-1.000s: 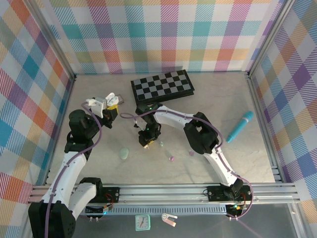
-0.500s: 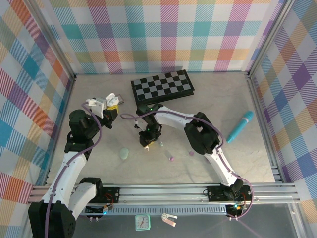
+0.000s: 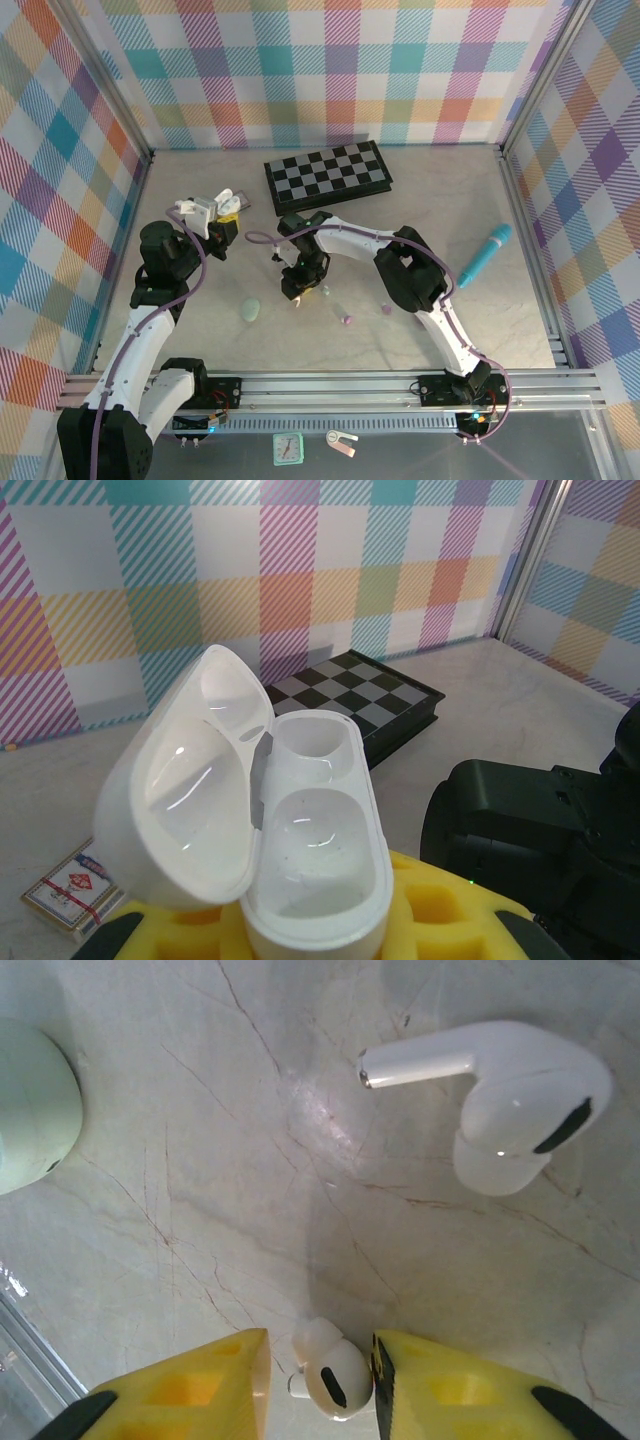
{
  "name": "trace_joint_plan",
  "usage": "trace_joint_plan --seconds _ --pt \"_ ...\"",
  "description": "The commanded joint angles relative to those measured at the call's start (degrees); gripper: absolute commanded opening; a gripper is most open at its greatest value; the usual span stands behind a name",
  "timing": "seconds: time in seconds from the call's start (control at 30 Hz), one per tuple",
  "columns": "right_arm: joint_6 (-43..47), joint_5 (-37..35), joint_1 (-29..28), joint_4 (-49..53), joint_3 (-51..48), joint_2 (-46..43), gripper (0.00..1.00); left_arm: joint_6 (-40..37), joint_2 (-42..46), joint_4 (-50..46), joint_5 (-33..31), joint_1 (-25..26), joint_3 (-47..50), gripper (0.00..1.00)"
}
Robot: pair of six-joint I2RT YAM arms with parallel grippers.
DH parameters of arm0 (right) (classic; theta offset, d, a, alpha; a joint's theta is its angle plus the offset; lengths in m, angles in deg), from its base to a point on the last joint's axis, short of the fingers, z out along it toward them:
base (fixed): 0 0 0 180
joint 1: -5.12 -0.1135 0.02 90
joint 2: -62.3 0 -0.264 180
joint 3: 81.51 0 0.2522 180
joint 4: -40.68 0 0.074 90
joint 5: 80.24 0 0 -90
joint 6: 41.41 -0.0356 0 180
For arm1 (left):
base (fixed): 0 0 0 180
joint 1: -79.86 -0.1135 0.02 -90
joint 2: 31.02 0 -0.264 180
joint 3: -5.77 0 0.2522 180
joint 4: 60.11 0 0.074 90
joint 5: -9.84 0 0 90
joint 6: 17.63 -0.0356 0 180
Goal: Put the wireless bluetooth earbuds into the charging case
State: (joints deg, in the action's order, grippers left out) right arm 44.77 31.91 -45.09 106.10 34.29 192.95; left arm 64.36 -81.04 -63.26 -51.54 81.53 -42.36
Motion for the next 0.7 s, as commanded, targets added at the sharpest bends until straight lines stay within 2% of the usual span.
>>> trace_joint_plan --seconds 0.0,0.27,0.43,0.67 --pt "1.26 1.84 -0.36 0.82 -1.11 -1.99 0.35 -0.53 0.12 0.37 1.02 -0.88 -1.23 0.08" --pt "2.02 1.51 -0.35 1.09 -1.56 -2.35 0.27 -0.61 -0.08 0.2 1.05 -0.8 -1.23 0.08" --pt "2.32 1.83 -0.32 0.81 -2.19 -2.98 0.32 -0.63 -0.25 -0.06 0.96 -0.87 -1.31 0.08" --pt "2.44 1.32 -0.39 0.4 -2.98 -3.2 0.26 -0.63 -0.34 -0.24 0.94 -0.87 -1.39 0.08"
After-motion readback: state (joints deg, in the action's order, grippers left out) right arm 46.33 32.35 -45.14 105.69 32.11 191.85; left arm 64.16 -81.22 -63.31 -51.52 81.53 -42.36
